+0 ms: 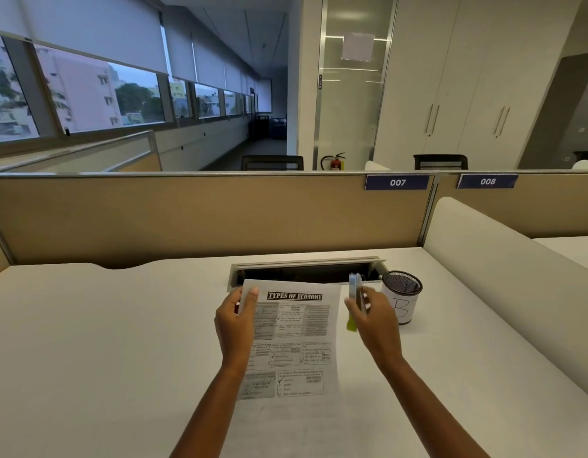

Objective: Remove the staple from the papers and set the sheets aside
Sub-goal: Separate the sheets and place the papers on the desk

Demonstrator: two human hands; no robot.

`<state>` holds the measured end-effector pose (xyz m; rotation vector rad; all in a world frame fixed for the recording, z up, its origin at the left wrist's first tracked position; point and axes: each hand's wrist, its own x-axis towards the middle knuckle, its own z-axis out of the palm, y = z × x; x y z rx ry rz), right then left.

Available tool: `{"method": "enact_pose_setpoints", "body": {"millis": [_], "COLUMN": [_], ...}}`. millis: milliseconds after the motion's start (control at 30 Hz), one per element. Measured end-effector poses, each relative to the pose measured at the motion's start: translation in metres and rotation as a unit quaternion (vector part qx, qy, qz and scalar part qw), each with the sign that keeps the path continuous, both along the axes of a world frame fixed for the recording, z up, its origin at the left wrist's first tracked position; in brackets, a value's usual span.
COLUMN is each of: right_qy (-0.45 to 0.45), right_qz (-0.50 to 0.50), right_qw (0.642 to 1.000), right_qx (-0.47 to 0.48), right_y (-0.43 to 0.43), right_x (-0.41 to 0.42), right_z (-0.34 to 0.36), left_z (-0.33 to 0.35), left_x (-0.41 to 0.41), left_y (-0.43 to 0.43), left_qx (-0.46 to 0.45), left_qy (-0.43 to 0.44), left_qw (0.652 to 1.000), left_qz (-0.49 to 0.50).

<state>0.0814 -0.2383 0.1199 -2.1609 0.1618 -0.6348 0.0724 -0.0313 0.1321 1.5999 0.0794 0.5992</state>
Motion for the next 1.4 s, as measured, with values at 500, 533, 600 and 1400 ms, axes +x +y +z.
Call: {"method": "enact_pose_setpoints", "body": {"millis": [500, 533, 600, 1400], "right_qy": [0.276, 0.279, 0.287, 0.104], "right_qz": [-0.075, -0.073, -0.074, 0.063], "right_qw": [0.924, 0.921, 0.912, 0.946], "right_qx": [-0.255, -0.262, -0.282, 0.300], "right_y": [-0.037, -0.037, -0.036, 0.034], "right_x": [-0.020, -0.019, -0.018, -0.021], "right_z": [-0.097, -0.099, -0.097, -0.076], "left_z": [-0.004, -0.003, -0.002, -0.041], "left_x": [0.004, 0.004, 0.005, 0.009], "left_y": [0.001, 0.001, 0.002, 0.036], "left_qx": [-0.037, -0.035, -0.034, 0.048], "left_qy": [0.003, 0.002, -0.001, 0.276], "left_qw": [0.999, 0.999, 0.999, 0.960], "left_qz": [0.016, 0.015, 0.013, -0.028]}}
